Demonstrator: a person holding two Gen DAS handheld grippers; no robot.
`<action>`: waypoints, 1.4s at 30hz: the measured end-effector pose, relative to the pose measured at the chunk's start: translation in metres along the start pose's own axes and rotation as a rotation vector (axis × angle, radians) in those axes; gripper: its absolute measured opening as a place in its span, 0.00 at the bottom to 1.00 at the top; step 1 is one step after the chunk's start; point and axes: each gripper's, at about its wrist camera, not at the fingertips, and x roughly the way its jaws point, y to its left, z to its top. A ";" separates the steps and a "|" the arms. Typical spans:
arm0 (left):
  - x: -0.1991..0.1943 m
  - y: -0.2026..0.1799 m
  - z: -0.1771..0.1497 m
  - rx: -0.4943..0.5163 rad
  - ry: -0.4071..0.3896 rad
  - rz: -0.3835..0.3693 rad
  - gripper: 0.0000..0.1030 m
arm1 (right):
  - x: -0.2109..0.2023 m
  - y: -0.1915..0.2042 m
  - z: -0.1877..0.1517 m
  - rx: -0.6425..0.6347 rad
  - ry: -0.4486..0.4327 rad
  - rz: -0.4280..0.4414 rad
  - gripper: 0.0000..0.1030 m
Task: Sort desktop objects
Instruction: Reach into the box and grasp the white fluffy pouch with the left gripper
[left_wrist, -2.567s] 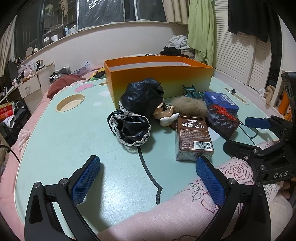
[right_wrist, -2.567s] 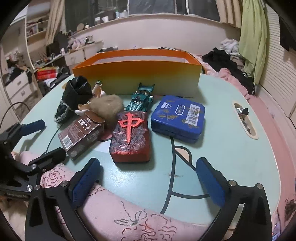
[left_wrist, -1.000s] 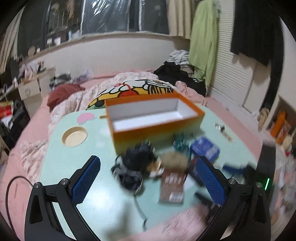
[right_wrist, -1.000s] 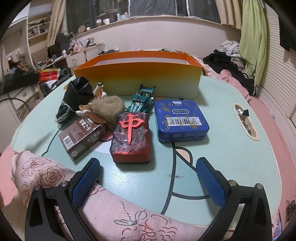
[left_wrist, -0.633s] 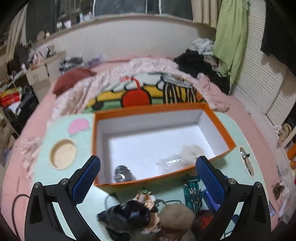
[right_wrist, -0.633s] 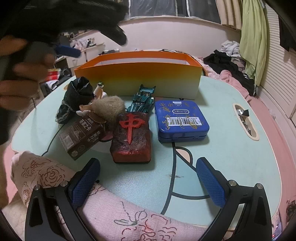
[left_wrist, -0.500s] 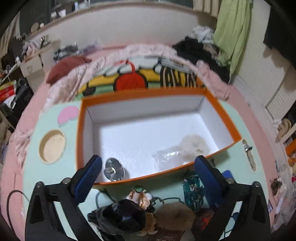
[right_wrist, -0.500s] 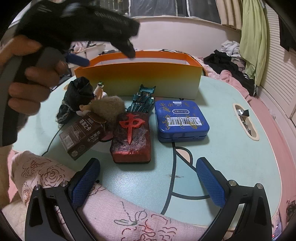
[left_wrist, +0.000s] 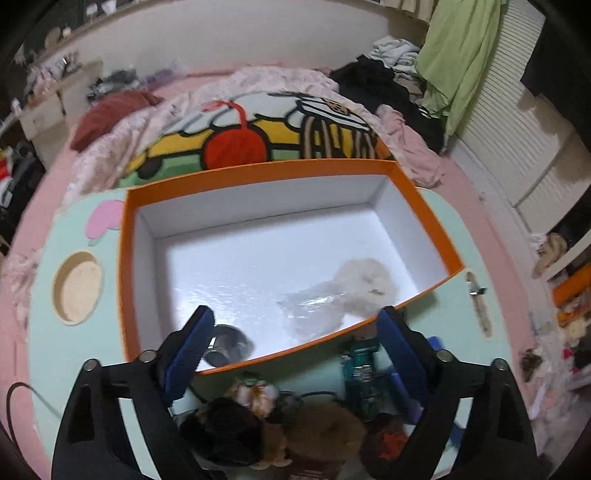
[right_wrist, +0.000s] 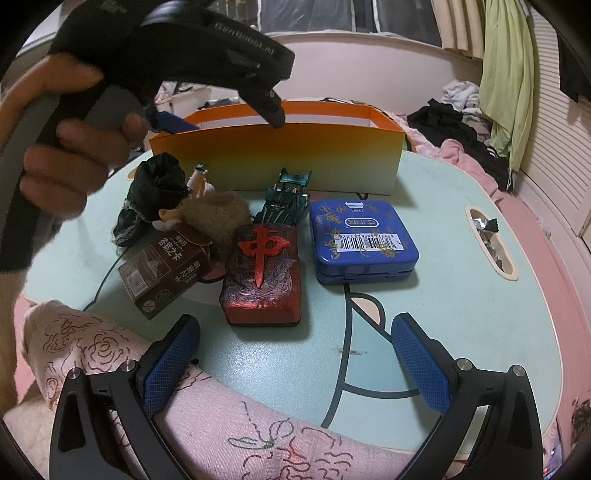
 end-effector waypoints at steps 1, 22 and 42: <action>0.002 -0.001 0.005 -0.007 0.023 -0.028 0.83 | 0.000 0.000 0.000 0.000 0.000 0.000 1.00; 0.067 -0.006 0.039 -0.041 0.361 -0.102 0.38 | 0.000 -0.001 0.000 0.000 0.001 0.002 1.00; 0.015 0.019 0.057 -0.054 0.228 -0.119 0.22 | 0.000 -0.001 0.000 -0.001 -0.001 0.005 1.00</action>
